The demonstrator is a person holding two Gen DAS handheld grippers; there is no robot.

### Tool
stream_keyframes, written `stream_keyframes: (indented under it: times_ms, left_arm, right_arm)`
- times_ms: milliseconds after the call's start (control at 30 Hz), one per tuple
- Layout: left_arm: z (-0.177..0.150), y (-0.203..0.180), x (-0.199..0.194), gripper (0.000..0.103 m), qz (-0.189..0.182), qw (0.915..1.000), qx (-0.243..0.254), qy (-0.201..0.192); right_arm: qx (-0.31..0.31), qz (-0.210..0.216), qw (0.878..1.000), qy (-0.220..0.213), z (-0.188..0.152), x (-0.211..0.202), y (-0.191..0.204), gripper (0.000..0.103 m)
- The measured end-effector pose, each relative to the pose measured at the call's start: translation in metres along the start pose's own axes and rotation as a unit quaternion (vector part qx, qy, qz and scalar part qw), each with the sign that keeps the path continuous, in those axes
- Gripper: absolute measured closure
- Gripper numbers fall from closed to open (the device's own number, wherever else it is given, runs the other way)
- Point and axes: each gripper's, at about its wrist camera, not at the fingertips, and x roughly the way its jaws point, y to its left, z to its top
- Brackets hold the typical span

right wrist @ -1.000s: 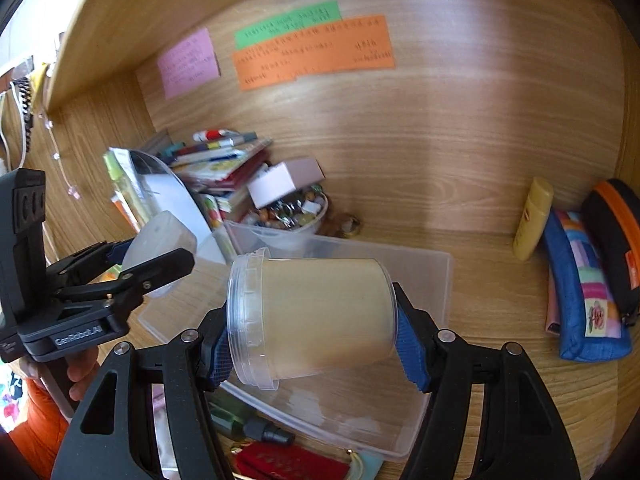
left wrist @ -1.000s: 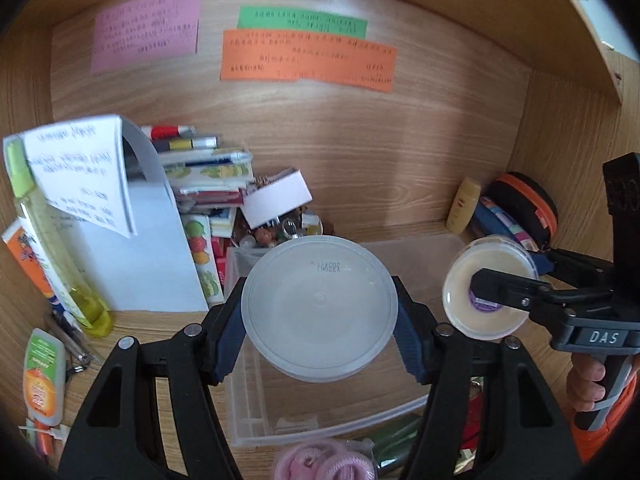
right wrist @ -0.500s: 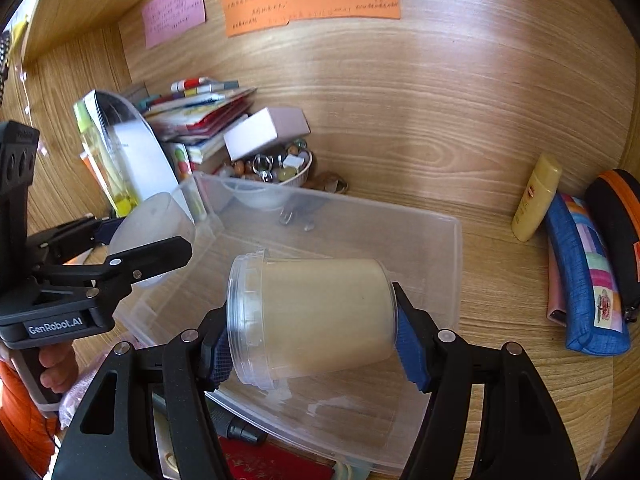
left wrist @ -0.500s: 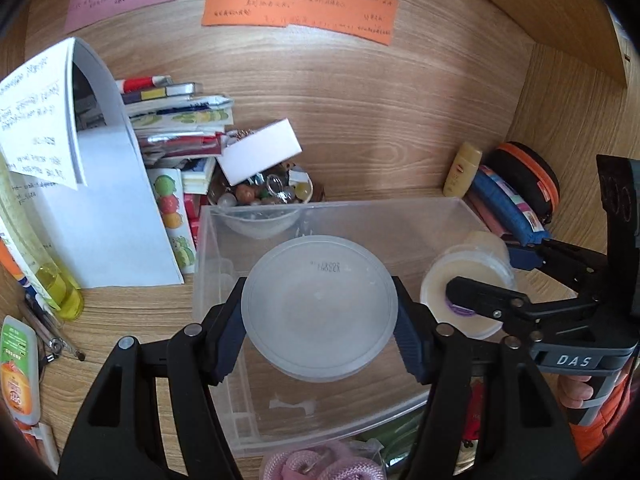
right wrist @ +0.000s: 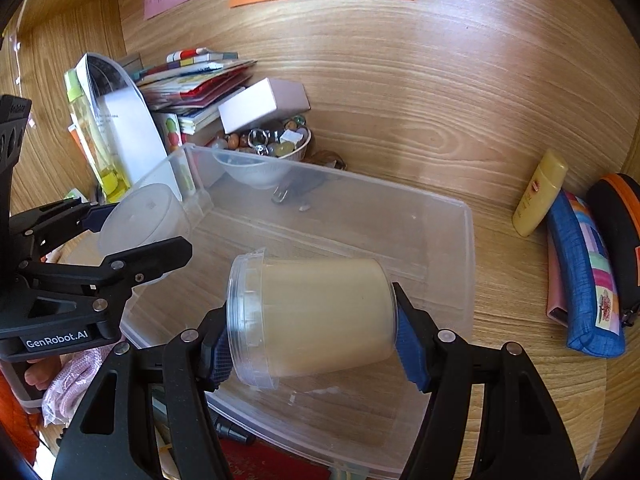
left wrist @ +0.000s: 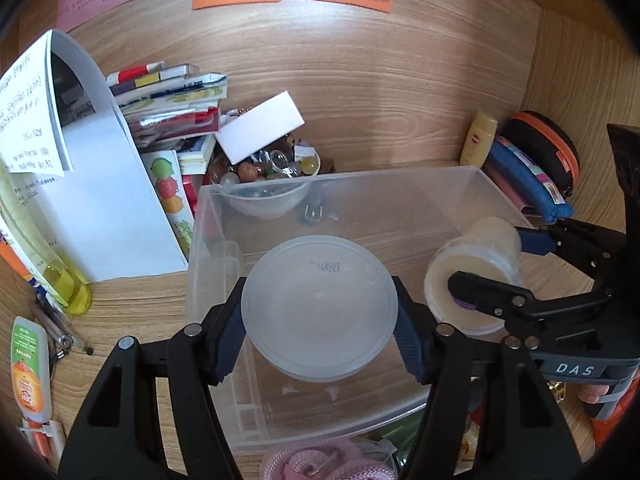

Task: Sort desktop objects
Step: 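Carry the white container and cream jar over the clear plastic box, then open both tools to drop the container and jar into the box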

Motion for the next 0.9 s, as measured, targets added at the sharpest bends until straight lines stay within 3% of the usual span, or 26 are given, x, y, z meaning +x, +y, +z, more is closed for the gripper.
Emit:
stream_keyframes:
  times_ms: [333, 500, 900]
  left_arm:
    - [-0.004, -0.009, 0.007, 0.038, 0.014, 0.9996, 0.019, 0.018]
    - [-0.004, -0.009, 0.006, 0.034, 0.013, 0.9995, 0.024, 0.015]
    - [-0.004, -0.008, -0.004, 0.023, 0.016, 0.9997, 0.019, -0.008]
  right_arm:
    - [0.003, 0.008, 1.000, 0.016, -0.002, 0.008, 0.003, 0.040]
    - [0.002, -0.011, 1.000, 0.015, -0.002, 0.009, 0.001, 0.037]
    - [-0.020, -0.045, 0.998, -0.027, 0.001, -0.009, 0.006, 0.039]
